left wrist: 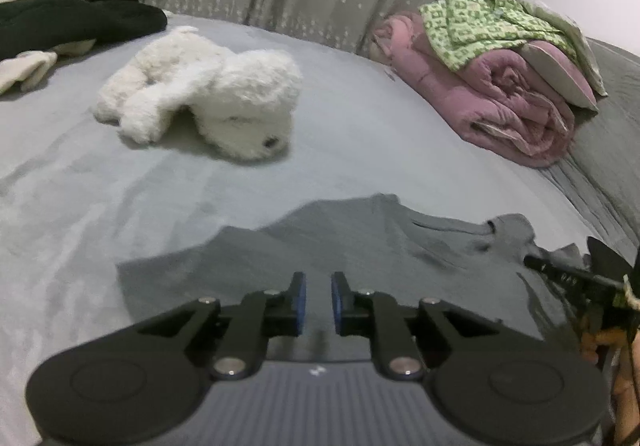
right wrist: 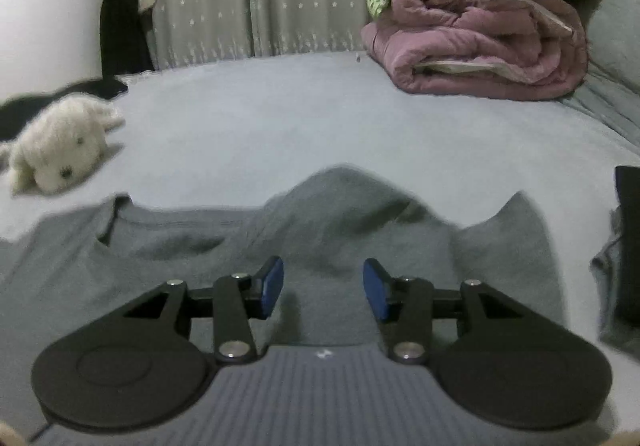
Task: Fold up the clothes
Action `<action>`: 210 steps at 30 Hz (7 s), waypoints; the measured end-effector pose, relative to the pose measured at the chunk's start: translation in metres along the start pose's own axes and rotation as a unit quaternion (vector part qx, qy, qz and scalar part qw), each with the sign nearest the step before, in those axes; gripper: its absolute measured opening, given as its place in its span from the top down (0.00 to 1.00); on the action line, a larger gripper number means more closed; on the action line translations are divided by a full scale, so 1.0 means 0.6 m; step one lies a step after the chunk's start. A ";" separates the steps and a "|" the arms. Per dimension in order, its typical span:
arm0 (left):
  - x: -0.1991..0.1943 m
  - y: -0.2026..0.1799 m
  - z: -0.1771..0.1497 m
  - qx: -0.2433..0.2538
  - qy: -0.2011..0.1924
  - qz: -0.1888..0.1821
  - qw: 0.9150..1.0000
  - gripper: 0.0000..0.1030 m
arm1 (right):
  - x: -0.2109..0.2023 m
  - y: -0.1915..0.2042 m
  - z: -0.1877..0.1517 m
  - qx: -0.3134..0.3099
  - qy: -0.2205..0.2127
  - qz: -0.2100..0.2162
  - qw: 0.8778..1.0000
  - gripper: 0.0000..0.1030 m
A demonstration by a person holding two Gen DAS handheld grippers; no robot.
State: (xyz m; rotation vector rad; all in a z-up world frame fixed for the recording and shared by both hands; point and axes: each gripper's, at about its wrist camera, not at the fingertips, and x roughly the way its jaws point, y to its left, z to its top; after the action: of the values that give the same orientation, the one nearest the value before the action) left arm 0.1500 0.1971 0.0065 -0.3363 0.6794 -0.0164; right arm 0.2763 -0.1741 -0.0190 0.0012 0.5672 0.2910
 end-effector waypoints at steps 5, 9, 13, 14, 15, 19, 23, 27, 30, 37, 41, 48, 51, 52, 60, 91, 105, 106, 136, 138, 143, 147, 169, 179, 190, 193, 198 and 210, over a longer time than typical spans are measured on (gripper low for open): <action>0.003 -0.038 0.012 -0.018 0.022 0.014 0.999 0.80 | -0.065 -0.058 0.029 0.027 -0.027 0.017 0.999 0.39; -0.001 -0.087 0.024 0.009 0.015 0.017 1.000 0.78 | -0.107 -0.121 0.033 0.052 -0.040 0.021 0.998 0.39; 0.015 -0.144 0.034 0.036 0.004 -0.003 0.999 0.78 | -0.113 -0.191 0.020 0.140 -0.038 0.026 0.989 0.39; 0.027 -0.161 0.035 0.040 0.002 -0.013 0.999 0.78 | -0.112 -0.205 0.015 0.163 -0.035 0.027 0.986 0.39; 0.041 -0.176 0.037 0.043 0.002 -0.024 0.999 0.78 | -0.111 -0.214 0.012 0.178 -0.031 0.029 0.983 0.39; 0.110 -0.236 0.044 0.060 -0.002 -0.060 0.996 0.78 | -0.115 -0.226 0.009 0.196 -0.031 0.030 0.980 0.39; 0.195 -0.278 0.051 0.080 -0.004 -0.074 0.994 0.78 | -0.101 -0.220 0.005 0.195 -0.021 0.031 0.980 0.39; 0.279 -0.288 0.058 0.063 0.001 -0.081 0.995 0.78 | -0.090 -0.217 0.003 0.183 -0.004 0.014 0.983 0.39; 0.328 -0.283 0.059 0.025 0.010 -0.113 0.993 0.78 | -0.095 -0.216 0.002 0.174 0.000 0.001 0.985 0.39; 0.373 -0.307 0.041 0.030 0.016 -0.144 0.989 0.78 | -0.115 -0.218 0.009 0.166 0.000 -0.019 0.986 0.47; 0.390 -0.324 0.038 0.055 0.015 -0.137 0.989 0.78 | -0.097 -0.213 0.005 0.153 0.024 -0.026 0.988 0.53; 0.398 -0.367 0.029 0.112 0.010 -0.116 0.987 0.81 | -0.041 -0.202 -0.020 0.135 0.066 -0.048 0.988 0.56; 0.395 -0.376 0.024 0.131 0.003 -0.106 0.986 0.93 | -0.027 -0.188 -0.029 0.106 0.055 -0.056 0.991 0.59; 0.393 -0.378 0.023 0.136 -0.001 -0.102 0.985 0.93 | -0.027 -0.183 -0.029 0.099 0.053 -0.047 0.993 0.82; 0.363 -0.398 0.017 0.147 -0.072 -0.068 0.984 0.96 | -0.111 -0.160 0.013 0.052 -0.035 -0.125 0.990 0.98; 0.358 -0.282 0.038 -0.022 0.001 -0.200 0.980 0.96 | -0.234 -0.241 0.015 0.293 -0.073 -0.059 0.951 0.45; 0.396 -0.312 0.046 0.054 0.015 -0.166 0.985 0.60 | -0.131 -0.229 -0.098 0.262 -0.018 -0.102 0.959 0.40; 0.394 -0.320 0.042 0.070 0.021 -0.167 0.983 0.65 | -0.126 -0.228 -0.098 0.254 -0.022 -0.099 0.962 0.40; 0.288 -0.483 -0.035 0.199 -0.003 -0.137 0.970 0.46 | -0.181 -0.296 -0.102 0.343 -0.045 -0.065 0.936 0.81; 0.288 -0.498 -0.050 0.207 0.007 -0.156 0.966 0.46 | -0.183 -0.305 -0.105 0.359 -0.038 -0.052 0.931 0.65; 0.280 -0.537 -0.065 0.238 0.006 -0.174 0.955 0.48 | -0.181 -0.296 -0.103 0.352 -0.031 -0.046 0.935 0.54; 0.278 -0.535 -0.059 0.214 0.018 -0.179 0.960 0.48 | -0.180 -0.301 -0.105 0.359 -0.032 -0.045 0.932 0.54; 0.011 -0.380 -0.209 0.135 0.025 -0.074 0.988 0.44 | -0.222 -0.300 -0.120 0.399 0.014 -0.020 0.917 0.43; -0.082 -0.314 -0.308 0.121 0.012 -0.067 0.990 0.41 | -0.193 -0.272 -0.137 0.397 0.050 0.086 0.912 0.65; -0.139 -0.306 -0.367 0.184 0.001 -0.054 0.981 0.37 | -0.192 -0.289 -0.127 0.372 0.072 0.055 0.924 0.80; -0.153 -0.305 -0.376 0.192 0.007 -0.052 0.980 0.35 | -0.220 -0.279 -0.134 0.369 0.082 0.072 0.923 0.52; -0.181 -0.304 -0.404 0.209 0.008 -0.054 0.976 0.32 | -0.264 -0.263 -0.159 0.339 0.118 0.082 0.930 0.50; -0.215 -0.325 -0.431 0.195 0.016 -0.073 0.978 0.31 | -0.373 -0.283 -0.248 0.420 0.152 0.127 0.885 0.61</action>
State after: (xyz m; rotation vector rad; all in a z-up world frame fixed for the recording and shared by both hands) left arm -0.0925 -0.0490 -0.0417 -0.0073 0.6665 -0.2933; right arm 0.0639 -0.4096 -0.0399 0.8934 0.9756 0.2822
